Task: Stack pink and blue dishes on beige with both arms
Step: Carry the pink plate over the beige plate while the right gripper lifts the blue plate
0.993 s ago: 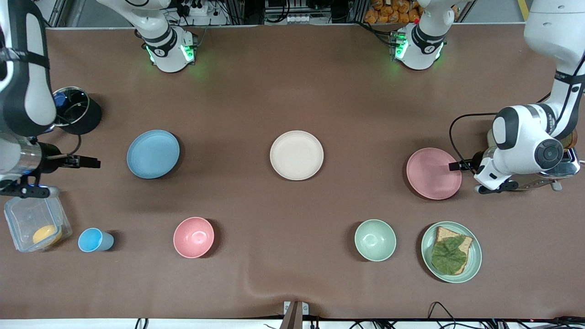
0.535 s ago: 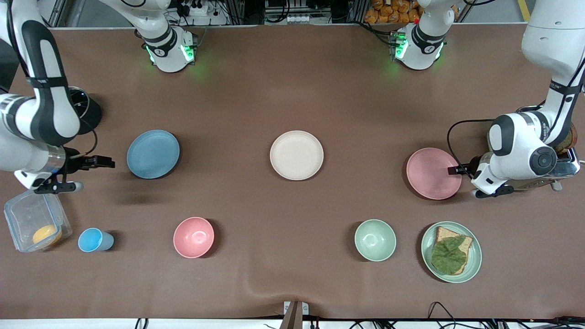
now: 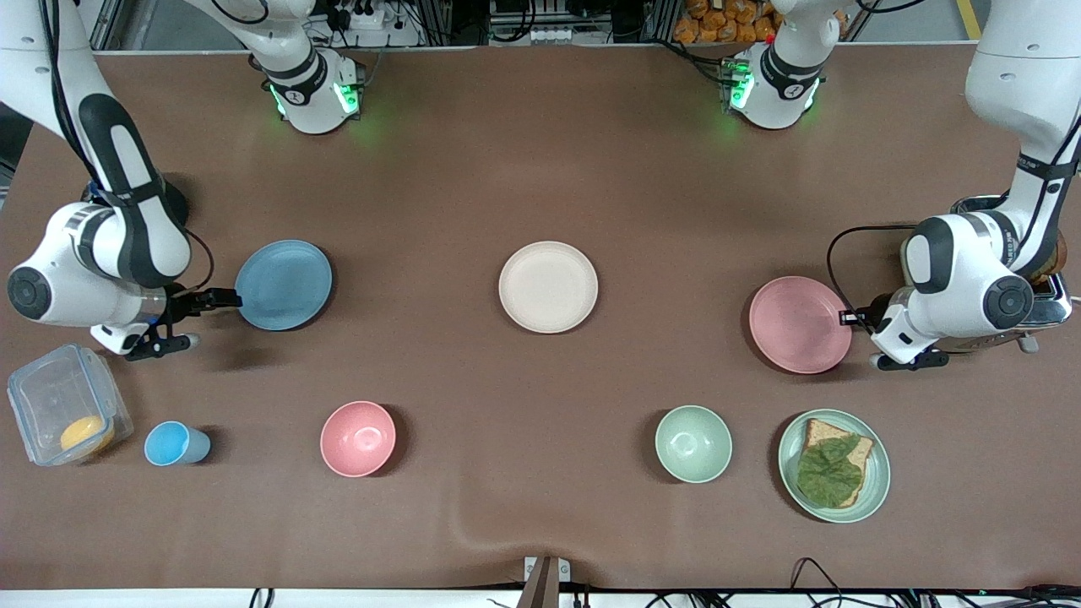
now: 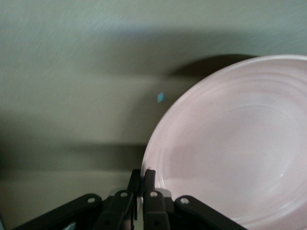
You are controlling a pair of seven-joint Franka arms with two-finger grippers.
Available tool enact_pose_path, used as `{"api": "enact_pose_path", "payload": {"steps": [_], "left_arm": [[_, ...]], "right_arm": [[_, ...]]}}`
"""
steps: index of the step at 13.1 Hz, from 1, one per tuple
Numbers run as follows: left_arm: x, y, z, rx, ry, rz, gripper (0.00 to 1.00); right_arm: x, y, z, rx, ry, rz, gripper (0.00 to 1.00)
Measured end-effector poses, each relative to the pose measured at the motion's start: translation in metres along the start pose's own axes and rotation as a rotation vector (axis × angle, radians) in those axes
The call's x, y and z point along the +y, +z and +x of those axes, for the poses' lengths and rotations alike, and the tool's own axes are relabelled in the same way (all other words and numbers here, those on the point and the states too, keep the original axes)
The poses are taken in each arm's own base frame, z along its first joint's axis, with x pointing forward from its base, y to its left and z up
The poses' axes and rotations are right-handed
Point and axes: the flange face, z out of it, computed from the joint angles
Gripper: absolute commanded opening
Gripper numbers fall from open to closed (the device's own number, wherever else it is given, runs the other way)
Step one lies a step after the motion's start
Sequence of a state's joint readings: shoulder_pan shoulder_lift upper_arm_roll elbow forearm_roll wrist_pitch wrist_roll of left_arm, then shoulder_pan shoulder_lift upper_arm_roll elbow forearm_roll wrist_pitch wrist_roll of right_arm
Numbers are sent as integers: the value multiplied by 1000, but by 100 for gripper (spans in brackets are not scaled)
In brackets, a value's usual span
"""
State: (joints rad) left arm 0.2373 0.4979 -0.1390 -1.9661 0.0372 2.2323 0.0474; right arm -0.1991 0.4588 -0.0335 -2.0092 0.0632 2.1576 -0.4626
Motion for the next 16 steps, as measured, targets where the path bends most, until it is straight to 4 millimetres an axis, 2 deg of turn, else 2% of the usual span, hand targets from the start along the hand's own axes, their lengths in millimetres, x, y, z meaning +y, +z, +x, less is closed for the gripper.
{"api": "enact_pose_path", "payload": {"steps": [1,2,4,6,7,9,10,12,13,14,16], "left_arm": [[19,-6,4,10,38,-11,0],[47,-15,6,20,84,-26,0],[117,-42,4,35,174,-74,0],[186,-79,-7,37,252,-136,0],[221,-93,-15,36,281,-176,0],[287,-104,-34,25,281,-205,0],[321,-101,-47,12,271,-200,0],[383,-81,-76,-29,244,-183,0],[405,-68,-88,-48,228,-176,0],[415,-55,-92,-66,211,-174,0],[417,-30,-87,-86,180,-186,0]], "right_arm": [[-2,7,2,-8,-5,4,100],[-4,13,3,-17,-10,7,100],[-8,23,6,-31,-22,14,62],[-13,30,8,-44,-37,17,14],[-15,32,9,-49,-43,19,0],[-19,34,9,-62,-53,24,0],[-21,34,10,-66,-57,25,0],[-24,34,10,-77,-68,29,0],[-25,31,11,-85,-75,34,0],[-25,26,12,-91,-80,39,0],[-25,13,17,-108,-85,48,0]]}}
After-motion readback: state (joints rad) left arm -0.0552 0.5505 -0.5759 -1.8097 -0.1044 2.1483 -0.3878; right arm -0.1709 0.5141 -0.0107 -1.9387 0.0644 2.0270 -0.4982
